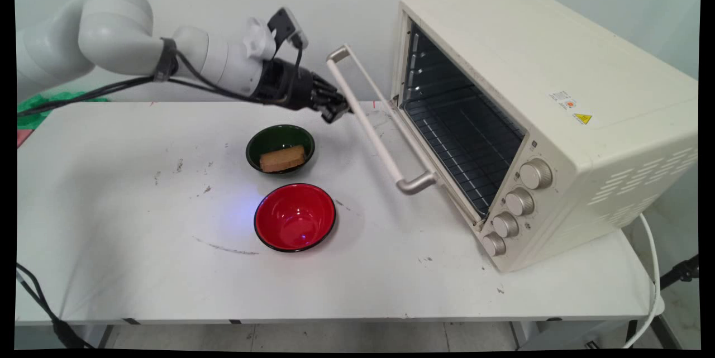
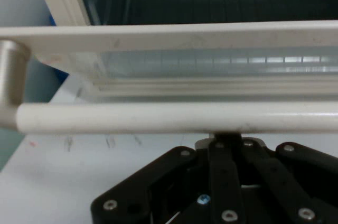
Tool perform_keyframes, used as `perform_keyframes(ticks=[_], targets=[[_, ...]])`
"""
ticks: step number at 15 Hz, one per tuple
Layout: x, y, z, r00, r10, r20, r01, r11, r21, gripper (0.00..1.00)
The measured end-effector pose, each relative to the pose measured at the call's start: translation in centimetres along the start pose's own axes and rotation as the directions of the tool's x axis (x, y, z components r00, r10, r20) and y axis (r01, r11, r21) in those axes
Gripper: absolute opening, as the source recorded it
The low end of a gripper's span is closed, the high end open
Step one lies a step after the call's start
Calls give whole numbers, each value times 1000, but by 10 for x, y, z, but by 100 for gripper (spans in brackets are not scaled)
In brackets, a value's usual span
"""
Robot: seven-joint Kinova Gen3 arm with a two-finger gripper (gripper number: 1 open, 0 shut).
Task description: Close the oven
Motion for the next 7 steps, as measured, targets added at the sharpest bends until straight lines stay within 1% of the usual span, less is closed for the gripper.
perform_keyframes(ticks=[3, 7], targets=[[20, -1, -4, 999, -27, -35, 27, 1000, 6, 0], [40, -1, -10, 997, -38, -66, 39, 999, 7, 0]])
